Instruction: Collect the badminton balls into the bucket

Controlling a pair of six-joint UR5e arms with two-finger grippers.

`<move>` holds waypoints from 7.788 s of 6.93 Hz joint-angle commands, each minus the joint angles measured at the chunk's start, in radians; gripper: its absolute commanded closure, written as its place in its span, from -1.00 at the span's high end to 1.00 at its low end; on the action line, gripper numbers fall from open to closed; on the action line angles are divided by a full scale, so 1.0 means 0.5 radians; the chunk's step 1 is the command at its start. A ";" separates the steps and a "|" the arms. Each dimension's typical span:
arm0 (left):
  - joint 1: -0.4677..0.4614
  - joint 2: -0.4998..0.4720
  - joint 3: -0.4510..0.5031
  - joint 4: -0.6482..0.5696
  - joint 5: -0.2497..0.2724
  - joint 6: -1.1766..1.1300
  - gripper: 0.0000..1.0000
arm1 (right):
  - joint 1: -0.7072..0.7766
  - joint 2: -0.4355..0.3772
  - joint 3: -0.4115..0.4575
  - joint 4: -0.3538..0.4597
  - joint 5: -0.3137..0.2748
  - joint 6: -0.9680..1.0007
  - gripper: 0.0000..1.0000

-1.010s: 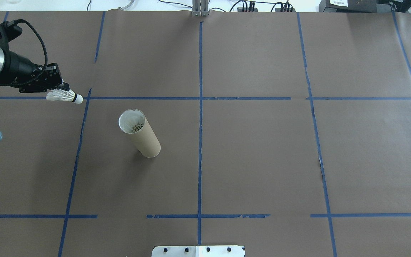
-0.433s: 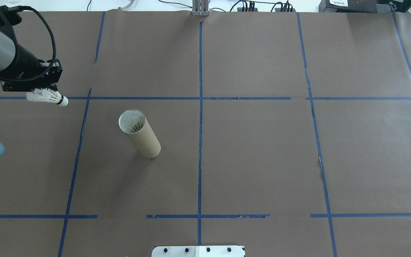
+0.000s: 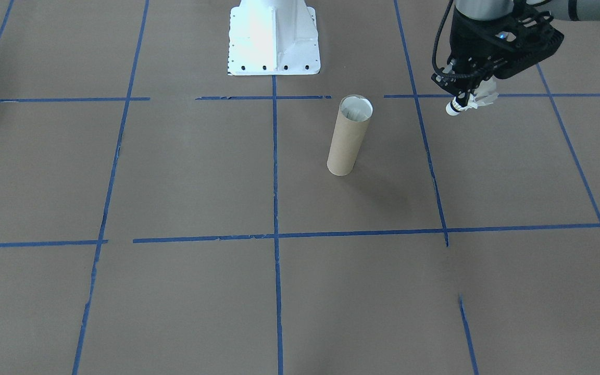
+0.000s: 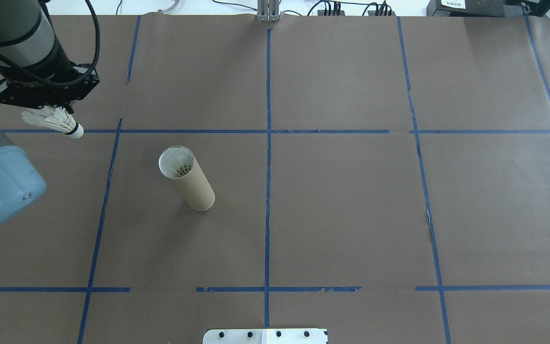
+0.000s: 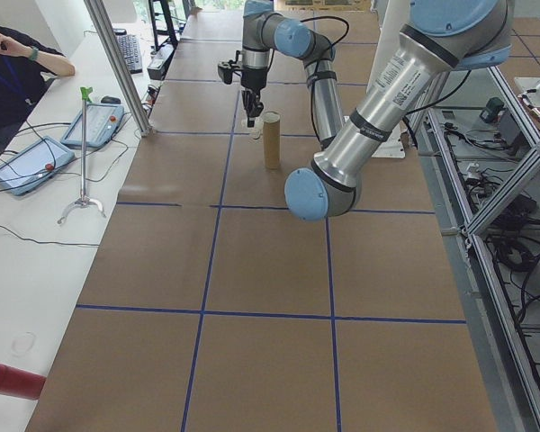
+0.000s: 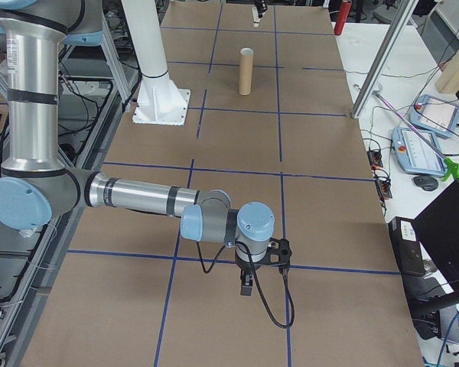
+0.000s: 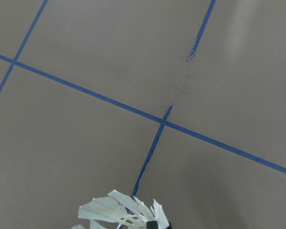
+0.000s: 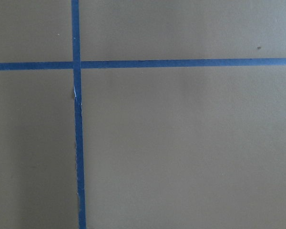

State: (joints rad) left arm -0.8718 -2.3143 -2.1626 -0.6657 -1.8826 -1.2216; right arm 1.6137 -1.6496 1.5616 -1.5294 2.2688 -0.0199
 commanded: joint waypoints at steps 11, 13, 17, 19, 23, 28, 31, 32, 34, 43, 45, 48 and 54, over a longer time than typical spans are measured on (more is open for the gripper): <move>0.596 -0.642 0.637 0.215 0.507 -0.895 -1.00 | 0.000 0.001 0.000 0.000 0.003 0.000 1.00; 0.596 -0.578 0.634 0.199 0.553 -0.895 -1.00 | 0.000 -0.002 0.000 0.000 0.000 0.000 1.00; 0.599 -0.553 0.640 0.089 0.550 -0.886 -1.00 | 0.000 0.001 0.000 0.000 0.000 0.000 1.00; 0.627 -0.553 0.644 0.074 0.550 -0.886 -1.00 | 0.000 0.001 0.000 0.000 0.000 0.000 1.00; 0.633 -0.464 0.625 0.001 0.559 -0.858 0.99 | 0.000 -0.002 0.000 0.000 0.000 0.000 1.00; 0.447 -0.369 0.306 -0.324 0.422 -0.169 1.00 | 0.000 0.001 0.000 0.000 0.000 0.000 1.00; 0.011 0.004 0.257 -0.910 -0.129 0.441 1.00 | 0.000 0.001 0.000 0.000 0.000 0.000 1.00; -0.120 0.093 0.257 -0.942 -0.243 0.698 1.00 | 0.000 -0.002 0.000 0.000 0.003 0.000 1.00; -0.451 0.348 0.272 -0.948 -0.473 1.363 1.00 | 0.000 0.001 0.000 0.000 0.000 0.000 1.00; -1.336 1.216 0.793 -1.043 -1.080 2.547 1.00 | 0.000 0.001 0.000 0.000 0.000 0.000 1.00; -1.346 1.391 0.834 -1.107 -1.131 2.554 1.00 | 0.000 0.001 0.000 0.000 0.000 0.000 1.00; -1.380 1.588 0.800 -1.284 -1.131 2.642 1.00 | 0.000 0.001 0.000 0.000 0.000 0.000 1.00; -1.383 1.809 0.871 -1.804 -1.113 2.618 1.00 | 0.000 0.001 0.000 0.000 0.000 0.000 1.00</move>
State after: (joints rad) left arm -1.5628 -1.4104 -1.7294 -1.5689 -2.4424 0.0885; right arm 1.6137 -1.6490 1.5616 -1.5294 2.2696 -0.0199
